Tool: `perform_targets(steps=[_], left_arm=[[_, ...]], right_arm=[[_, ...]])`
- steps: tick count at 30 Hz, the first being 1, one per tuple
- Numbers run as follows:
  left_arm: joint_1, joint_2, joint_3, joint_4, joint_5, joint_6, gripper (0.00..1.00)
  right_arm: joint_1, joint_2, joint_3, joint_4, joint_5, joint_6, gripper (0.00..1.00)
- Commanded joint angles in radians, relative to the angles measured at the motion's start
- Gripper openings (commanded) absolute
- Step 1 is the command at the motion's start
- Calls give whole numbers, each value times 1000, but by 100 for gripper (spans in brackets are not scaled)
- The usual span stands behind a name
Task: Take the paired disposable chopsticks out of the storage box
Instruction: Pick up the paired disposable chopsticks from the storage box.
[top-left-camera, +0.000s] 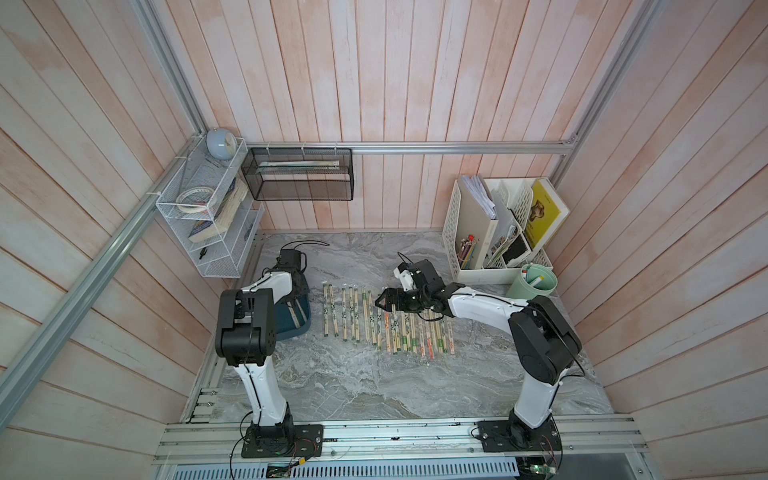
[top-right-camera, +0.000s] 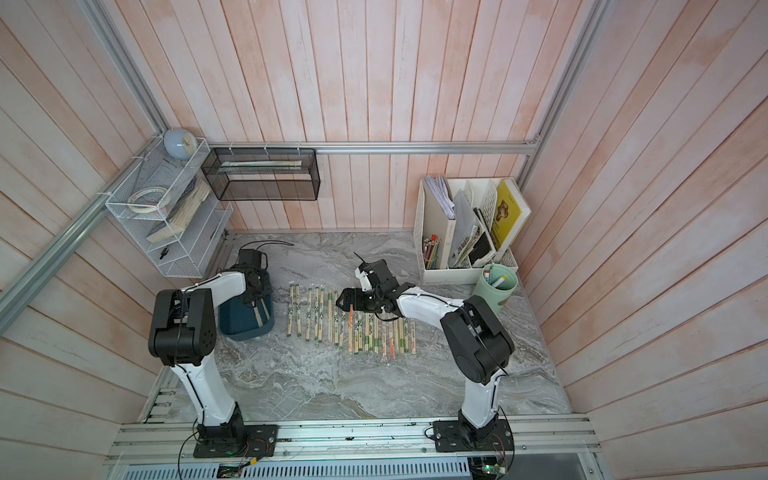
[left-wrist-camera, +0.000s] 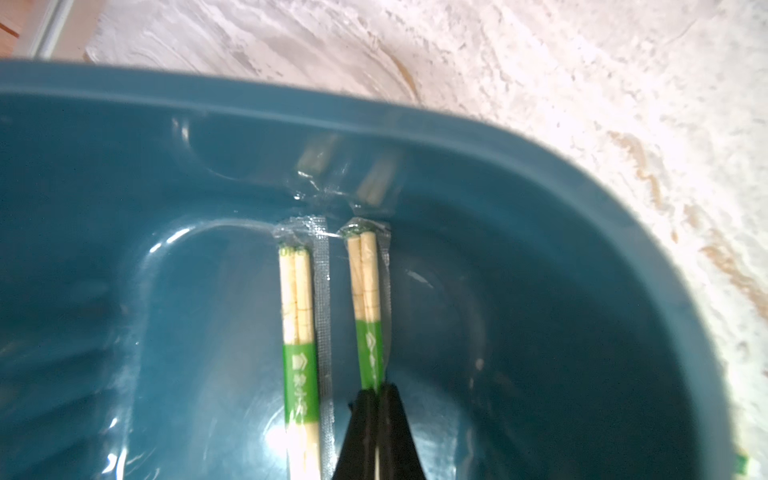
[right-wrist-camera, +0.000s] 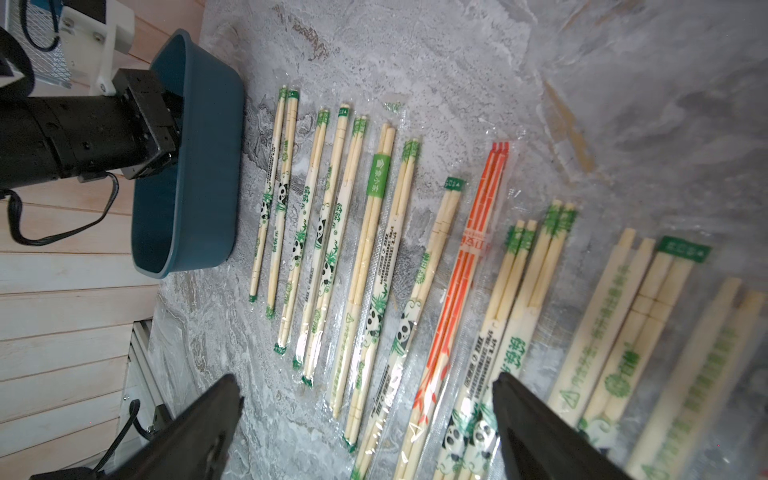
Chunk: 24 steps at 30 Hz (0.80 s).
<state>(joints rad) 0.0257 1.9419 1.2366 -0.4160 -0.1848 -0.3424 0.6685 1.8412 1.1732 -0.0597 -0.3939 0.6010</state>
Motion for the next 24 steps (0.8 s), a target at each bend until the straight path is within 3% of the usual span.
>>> perform_targets(steps=[1,17,24], left_arm=[[-4,33,-13,-88,46,7,0],[-4,-223,106,-176,55,12,0],[-134,-244,120,-180,71,62,0]], right_arm=[[-6,-2,-9,1,8,-1,96],[-6,-17,-26,14,3,1,97],[-6,-14,-21,15,5,0,97]])
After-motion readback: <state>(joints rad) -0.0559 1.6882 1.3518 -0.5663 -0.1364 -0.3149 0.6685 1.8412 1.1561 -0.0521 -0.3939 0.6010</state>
